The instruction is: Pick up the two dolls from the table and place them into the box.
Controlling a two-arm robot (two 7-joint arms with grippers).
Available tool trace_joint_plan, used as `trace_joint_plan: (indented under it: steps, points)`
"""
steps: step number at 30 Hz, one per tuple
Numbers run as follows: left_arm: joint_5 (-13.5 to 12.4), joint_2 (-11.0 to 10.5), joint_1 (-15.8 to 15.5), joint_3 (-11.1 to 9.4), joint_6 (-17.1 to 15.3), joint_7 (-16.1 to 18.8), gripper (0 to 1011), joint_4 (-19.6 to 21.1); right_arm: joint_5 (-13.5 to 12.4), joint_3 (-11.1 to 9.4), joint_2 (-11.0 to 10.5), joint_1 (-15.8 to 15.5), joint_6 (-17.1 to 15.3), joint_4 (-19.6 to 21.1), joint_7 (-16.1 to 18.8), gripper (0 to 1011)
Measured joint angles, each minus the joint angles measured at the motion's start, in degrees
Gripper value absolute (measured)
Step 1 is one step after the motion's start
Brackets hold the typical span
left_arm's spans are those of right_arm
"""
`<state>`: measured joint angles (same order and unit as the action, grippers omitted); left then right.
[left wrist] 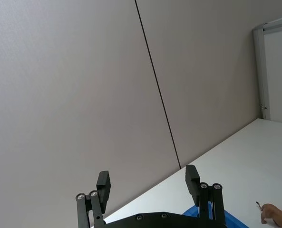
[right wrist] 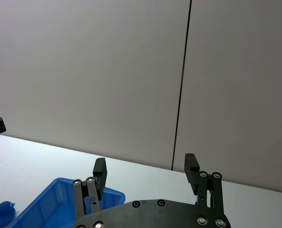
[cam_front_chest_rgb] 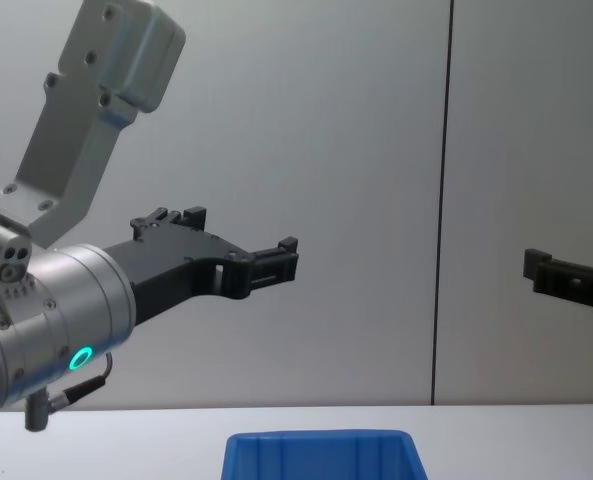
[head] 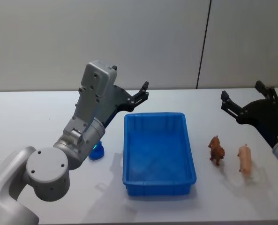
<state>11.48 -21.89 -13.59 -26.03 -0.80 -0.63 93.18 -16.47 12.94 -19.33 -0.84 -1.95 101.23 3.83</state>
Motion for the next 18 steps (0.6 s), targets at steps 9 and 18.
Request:
trace_joint_plan:
  steps: [9,18]
  points:
    - [0.0,0.0,0.0,0.0,0.0,0.0,1001,0.0,0.0,0.0,0.0,0.0,0.0,0.0,0.0,1001]
    - [0.0,0.0,0.0,0.0,0.0,0.0,1001,0.0,0.0,0.0,0.0,0.0,0.0,0.0,0.0,1001]
